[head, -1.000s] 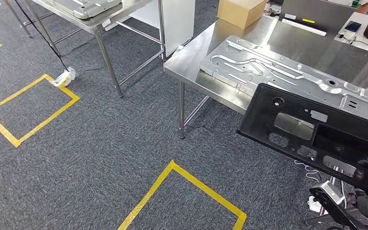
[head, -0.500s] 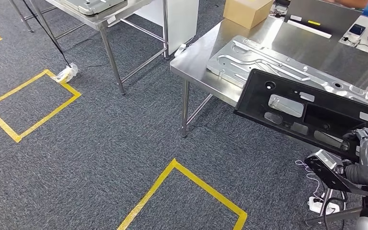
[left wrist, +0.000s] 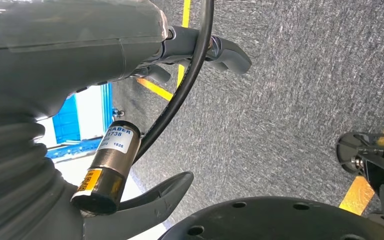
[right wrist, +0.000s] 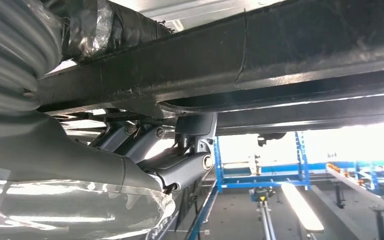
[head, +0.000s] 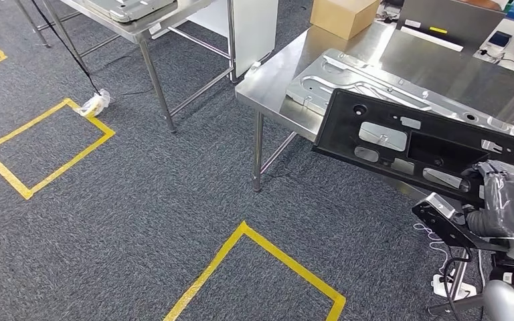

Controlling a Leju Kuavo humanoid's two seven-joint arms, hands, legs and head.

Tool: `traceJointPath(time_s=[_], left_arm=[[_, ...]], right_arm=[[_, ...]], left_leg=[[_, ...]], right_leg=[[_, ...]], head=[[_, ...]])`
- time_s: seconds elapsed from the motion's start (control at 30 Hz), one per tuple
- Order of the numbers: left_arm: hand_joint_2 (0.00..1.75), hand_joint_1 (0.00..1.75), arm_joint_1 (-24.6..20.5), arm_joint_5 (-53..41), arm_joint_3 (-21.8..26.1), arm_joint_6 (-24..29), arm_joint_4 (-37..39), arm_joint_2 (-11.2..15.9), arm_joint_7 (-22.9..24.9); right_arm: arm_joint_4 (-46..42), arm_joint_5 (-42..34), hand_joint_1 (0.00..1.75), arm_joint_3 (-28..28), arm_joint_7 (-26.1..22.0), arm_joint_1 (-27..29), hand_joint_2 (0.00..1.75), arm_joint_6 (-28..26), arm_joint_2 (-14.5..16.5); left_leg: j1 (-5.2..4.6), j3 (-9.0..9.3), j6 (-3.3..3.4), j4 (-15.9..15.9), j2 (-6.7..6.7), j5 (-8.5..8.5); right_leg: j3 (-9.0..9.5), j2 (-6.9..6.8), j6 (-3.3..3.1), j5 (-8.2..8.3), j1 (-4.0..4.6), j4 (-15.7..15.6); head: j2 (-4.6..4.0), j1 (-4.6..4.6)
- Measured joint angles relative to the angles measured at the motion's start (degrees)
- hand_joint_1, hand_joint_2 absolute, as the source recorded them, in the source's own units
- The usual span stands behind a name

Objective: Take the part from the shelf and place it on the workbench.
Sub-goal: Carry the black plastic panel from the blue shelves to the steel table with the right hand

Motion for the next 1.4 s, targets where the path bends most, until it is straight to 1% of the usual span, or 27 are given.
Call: traceJointPath(time_s=[0.2, 0.37, 0.47, 0.53, 0.57, 0.6, 0.63, 0.67, 0.7, 0.73, 0.77, 0.8, 0.87, 0.9, 0.93, 0.97, 1.07, 1.1, 1.13, 1.17, 1.2, 1.23, 1.27, 1.3, 1.33, 1.37, 1.4], left_arm=[[1.75, 0.0, 0.1, 0.4, 0.0, 0.0, 0.0, 0.0, -0.2], [1.75, 0.0, 0.1, 0.4, 0.0, 0.0, 0.0, 0.0, -0.4], [1.75, 0.0, 0.0, 0.4, 0.0, 0.0, 0.0, 0.1, -0.6], [1.75, 0.0, 0.0, 0.4, 0.0, 0.0, 0.0, 0.0, -0.8], [1.75, 0.0, -0.1, 0.4, 0.0, 0.0, 0.0, 0.0, -0.9], [1.75, 0.0, 0.0, 0.4, 0.0, 0.0, 0.0, 0.0, -0.9], [1.75, 0.0, 0.0, 0.4, 0.0, 0.0, 0.0, 0.0, -1.0], [1.75, 0.0, 0.1, 0.5, 0.0, 0.0, 0.0, 0.0, -1.0], [1.75, 0.0, 0.2, 0.5, 0.0, 0.0, 0.0, 0.0, -1.0], [1.75, 0.0, 0.3, 0.5, 0.0, 0.0, 0.0, 0.0, -1.0], [1.75, 0.0, 0.4, 0.5, 0.0, 0.0, 0.0, 0.0, -1.0], [1.75, 0.0, 0.4, 0.5, 0.0, 0.0, 0.0, 0.0, -1.0], [1.75, 0.0, 0.5, 0.5, 0.0, 0.0, 0.0, 0.0, -1.1], [1.75, 0.0, 0.4, 0.5, 0.0, 0.0, 0.0, 0.0, -1.1], [1.75, 0.0, 0.4, 0.5, 0.0, 0.1, 0.0, 0.1, -1.1], [1.75, 0.0, 0.3, 0.5, 0.0, 0.1, 0.0, 0.2, -1.2], [1.75, 0.0, 0.2, 0.5, 0.0, 0.2, 0.0, 0.2, -1.2], [1.75, 0.0, 0.2, 0.5, 0.1, 0.2, 0.0, 0.2, -1.2], [1.75, 0.0, 0.2, 0.5, 0.1, 0.2, 0.0, 0.2, -1.1], [1.75, 0.0, 0.2, 0.5, 0.1, 0.2, 0.0, 0.2, -1.1], [1.75, 0.0, 0.3, 0.5, 0.1, 0.2, 0.0, 0.2, -1.1], [1.75, 0.0, 0.3, 0.5, 0.1, 0.2, 0.0, 0.2, -1.1], [1.75, 0.0, 0.4, 0.5, 0.1, 0.2, 0.0, 0.2, -1.1], [1.75, 0.0, 0.5, 0.5, 0.1, 0.2, 0.0, 0.2, -1.1], [1.75, 0.0, 0.5, 0.5, 0.1, 0.3, 0.0, 0.2, -1.0], [1.75, 0.0, 0.7, 0.5, 0.1, 0.3, 0.0, 0.3, -1.0], [1.75, 0.0, 0.7, 0.5, 0.1, 0.3, 0.0, 0.4, -1.0]], right_arm=[[0.2, -0.5, 1.75, 1.5, 0.4, -0.2, 1.75, 0.6, -0.1], [0.8, 0.3, 1.75, 1.8, 0.9, -0.2, 1.75, 1.4, -1.1], [1.0, 0.4, 1.75, 1.8, 0.9, -0.1, 1.75, 1.8, -1.5], [1.1, 0.4, 1.75, 1.8, 0.9, -0.1, 1.75, 2.0, -1.8], [1.1, 0.5, 1.75, 1.8, 0.9, 0.0, 1.75, 2.0, -2.0], [1.1, 0.7, 1.75, 1.8, 0.9, 0.0, 1.75, 2.1, -2.1], [1.2, 0.8, 1.75, 1.8, 1.0, 0.0, 1.75, 2.1, -2.3], [1.2, 1.0, 1.75, 1.9, 1.0, 0.2, 1.75, 2.1, -2.3], [1.2, 1.1, 1.75, 1.9, 1.0, 0.4, 1.75, 2.1, -2.4], [1.2, 1.2, 1.75, 2.0, 1.0, 0.8, 1.75, 2.1, -2.4], [1.3, 1.2, 1.75, 2.0, 1.0, 1.2, 1.75, 2.1, -2.4], [1.3, 1.3, 1.75, 2.0, 1.0, 1.6, 1.75, 2.0, -2.4], [1.3, 1.4, 1.75, 2.0, 1.0, 2.2, 1.75, 1.9, -2.4], [1.2, 1.6, 1.75, 2.0, 1.0, 2.5, 1.75, 1.8, -2.3], [1.2, 1.8, 1.75, 2.0, 1.0, 2.9, 1.75, 1.6, -2.2], [1.1, 2.1, 1.75, 2.1, 1.1, 3.4, 1.75, 1.3, -2.1], [0.8, 2.8, 1.75, 2.1, 1.3, 5.4, 1.75, 0.6, -1.8], [0.6, 3.0, 1.75, 2.1, 1.3, 6.0, 1.75, 0.3, -1.8], [0.4, 3.1, 1.75, 2.0, 1.3, 6.4, 1.75, 0.0, -1.8], [0.2, 3.1, 1.75, 2.0, 1.3, 6.8, 1.75, -0.2, -1.7], [0.2, 3.1, 1.75, 2.0, 1.3, 7.1, 1.75, -0.4, -1.7], [0.2, 3.1, 1.75, 1.9, 1.3, 7.4, 1.75, -0.5, -1.6], [0.2, 3.1, 1.75, 1.9, 1.3, 7.7, 1.75, -0.5, -1.5], [0.2, 3.0, 1.75, 1.8, 1.3, 8.0, 1.75, -0.6, -1.5], [0.2, 3.0, 1.75, 1.7, 1.3, 8.2, 1.75, -0.6, -1.4], [0.2, 2.9, 1.75, 1.6, 1.3, 8.3, 1.75, -0.7, -1.4], [0.2, 2.7, 1.75, 1.5, 1.2, 8.3, 1.75, -0.7, -1.4]], left_leg=[[0.03, -0.02, -0.04, 0.0, -0.02, 0.02], [-0.04, -0.07, -0.01, 0.1, -0.02, 0.0], [-0.28, -0.22, 0.2, 0.5, 0.03, -0.11], [-0.03, -0.05, 0.47, 0.1, 0.35, 0.11], [0.18, 0.19, 0.68, -0.4, 0.64, 0.32], [0.4, 0.44, 0.93, -0.9, 1.0, 0.51], [0.58, 0.67, 1.11, -1.3, 1.4, 0.63], [0.54, 0.79, 1.18, -1.4, 1.78, 0.56], [0.54, 0.86, 1.15, -1.4, 2.13, 0.44], [0.57, 0.95, 1.03, -1.3, 2.44, 0.27], [0.63, 1.1, 0.84, -1.3, 2.72, 0.04], [0.74, 1.31, 0.59, -1.1, 2.94, -0.25], [1.01, 1.82, -0.19, -0.7, 3.35, -1.15], [1.01, 1.93, -0.7, -0.3, 3.49, -1.73], [0.96, 2.01, -1.18, 0.0, 3.58, -2.25], [0.84, 2.11, -1.62, 0.1, 3.63, -2.72], [0.99, 2.73, -2.55, 0.4, 3.66, -3.81], [1.12, 2.36, -2.79, 1.6, 3.67, -4.48], [1.18, 1.12, -2.95, 4.3, 3.66, -5.62], [1.15, -1.04, -2.98, 8.2, 3.65, -7.01], [1.1, -3.82, -2.93, 12.6, 3.65, -8.36], [0.99, -6.54, -2.78, 16.5, 3.65, -9.11], [0.83, -8.51, -2.47, 18.5, 3.64, -8.68], [0.6, -9.39, -2.0, 18.2, 3.61, -6.96], [0.26, -9.21, -1.35, 15.7, 3.58, -4.23], [-0.22, -8.29, -0.47, 11.7, 3.49, -1.11], [-0.64, -7.07, 0.45, 8.0, 3.43, 1.06]], right_leg=[[-0.05, -0.01, 0.0, 0.0, 0.02, 0.1], [-0.06, 0.0, 0.03, 0.02, -0.03, 0.0], [-0.15, 0.23, 0.34, 0.1, -0.33, -0.1], [-0.21, 0.44, 0.6, 0.09, -0.29, -0.1], [-0.4, -0.25, 0.68, -0.2, -0.15, 0.3], [-1.08, -1.4, 0.77, -1.03, -0.01, 1.8], [-2.38, -2.86, 0.82, -2.41, 0.03, 4.4], [-4.25, -4.27, 0.91, -4.11, 0.06, 8.0], [-6.36, -5.04, 1.04, -5.65, -0.08, 11.9], [-8.04, -5.43, 1.19, -6.43, -0.28, 14.9], [-8.79, -5.62, 1.38, -6.12, -0.5, 16.0], [-8.38, -5.76, 1.59, -4.76, -0.74, 14.8], [-4.92, -6.15, 2.06, -1.07, -1.17, 7.8], [-3.29, -6.24, 2.11, -0.05, -1.15, 4.5], [-2.25, -6.22, 1.86, 0.16, -1.06, 2.6], [-1.85, -6.13, 1.45, -0.32, -0.92, 2.0], [-1.41, -5.71, -0.18, -1.39, -0.71, 2.4], [-1.08, -5.65, -0.64, -1.71, -0.64, 2.4], [-0.66, -5.62, -1.08, -2.0, -0.56, 2.4], [-0.26, -5.63, -1.44, -2.33, -0.41, 2.4], [0.16, -5.63, -1.73, -2.71, -0.2, 2.4], [0.64, -5.62, -1.95, -3.14, 0.06, 2.4], [1.23, -5.56, -2.11, -3.62, 0.33, 2.4], [1.92, -5.46, -2.23, -4.14, 0.6, 2.4], [2.68, -5.32, -2.31, -4.68, 0.85, 2.4], [3.45, -5.18, -2.36, -5.24, 1.04, 2.3], [4.02, -5.08, -2.29, -5.77, 1.23, 2.3]], head=[[0.0, 0.01], [0.0, 0.01], [0.0, -0.04], [0.0, -0.05], [0.0, -0.02], [0.0, 0.03], [0.0, 0.08], [0.0, 0.13], [0.0, 0.14], [0.0, 0.14], [0.0, 0.13], [0.0, 0.14], [0.0, 0.14], [0.0, 0.17], [0.0, 0.18], [0.0, 0.17], [0.0, 0.1], [0.0, 0.05], [0.0, 0.01], [0.0, -0.05], [0.0, -0.1], [0.0, -0.1], [0.0, -0.12], [0.0, -0.11], [0.0, -0.11], [0.0, -0.1], [0.0, -0.04]])
